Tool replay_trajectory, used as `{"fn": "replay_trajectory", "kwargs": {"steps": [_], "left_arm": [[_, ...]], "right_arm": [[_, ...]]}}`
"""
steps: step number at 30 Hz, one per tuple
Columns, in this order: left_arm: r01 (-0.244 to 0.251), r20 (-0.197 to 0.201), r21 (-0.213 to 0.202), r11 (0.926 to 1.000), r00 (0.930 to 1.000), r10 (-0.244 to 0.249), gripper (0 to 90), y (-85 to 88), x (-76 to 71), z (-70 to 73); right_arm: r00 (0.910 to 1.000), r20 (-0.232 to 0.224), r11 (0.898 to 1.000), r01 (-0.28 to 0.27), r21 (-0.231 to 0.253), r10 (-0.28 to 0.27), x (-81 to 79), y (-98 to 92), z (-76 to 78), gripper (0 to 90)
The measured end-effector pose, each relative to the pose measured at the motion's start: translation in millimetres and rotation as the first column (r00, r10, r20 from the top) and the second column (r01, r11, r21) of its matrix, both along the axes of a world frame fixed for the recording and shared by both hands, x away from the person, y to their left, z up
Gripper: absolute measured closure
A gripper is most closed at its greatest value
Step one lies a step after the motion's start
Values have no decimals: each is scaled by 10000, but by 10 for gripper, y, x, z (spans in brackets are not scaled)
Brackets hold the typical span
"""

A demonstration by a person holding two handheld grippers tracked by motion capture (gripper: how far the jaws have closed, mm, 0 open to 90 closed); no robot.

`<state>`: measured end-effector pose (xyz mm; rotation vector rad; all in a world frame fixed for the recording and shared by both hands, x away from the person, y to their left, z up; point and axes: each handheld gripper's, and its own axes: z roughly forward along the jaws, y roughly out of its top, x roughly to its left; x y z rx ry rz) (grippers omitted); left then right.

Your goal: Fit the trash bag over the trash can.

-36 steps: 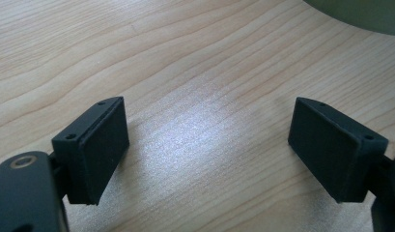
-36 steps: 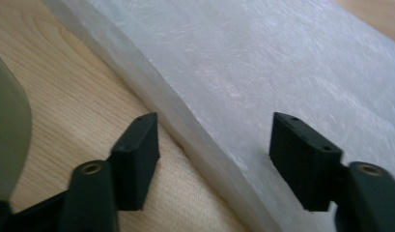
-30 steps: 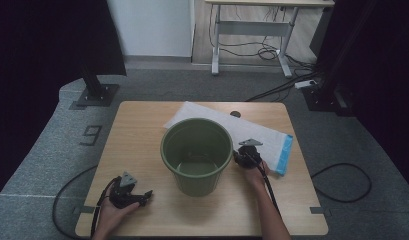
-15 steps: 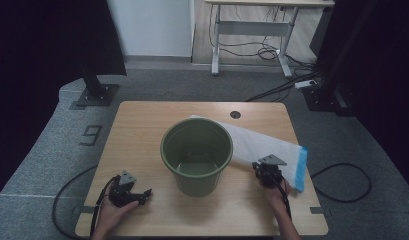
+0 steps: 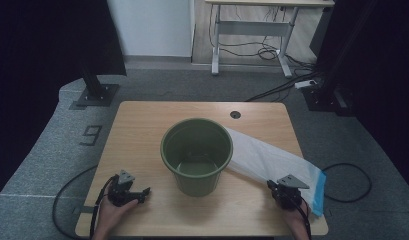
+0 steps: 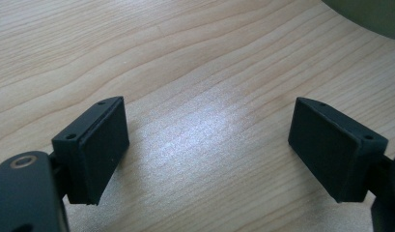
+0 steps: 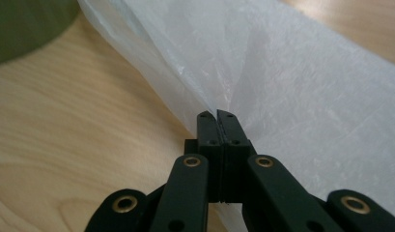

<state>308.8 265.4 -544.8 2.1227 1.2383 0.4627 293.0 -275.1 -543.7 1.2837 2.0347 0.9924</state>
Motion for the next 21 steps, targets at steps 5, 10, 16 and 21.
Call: {"fn": "replay_trajectory", "kwargs": {"steps": [5,10,16,21], "left_arm": [[-9,-2,0,10000,10000,9,139,1,0,0],[-10,0,6,10000,10000,10,139,0,-1,0],[-51,-3,2,10000,10000,51,139,-1,-3,0],[-52,-3,-5,10000,10000,52,139,-1,-2,0]], "right_arm": [[9994,-284,9997,183,-168,-188,-20,-23,-68,818],[9998,26,9998,176,-40,-176,-28,67,-16,574],[9971,393,9964,-631,-568,654,116,593,105,449],[9939,84,9916,-1089,-693,1098,429,882,59,429]]}}
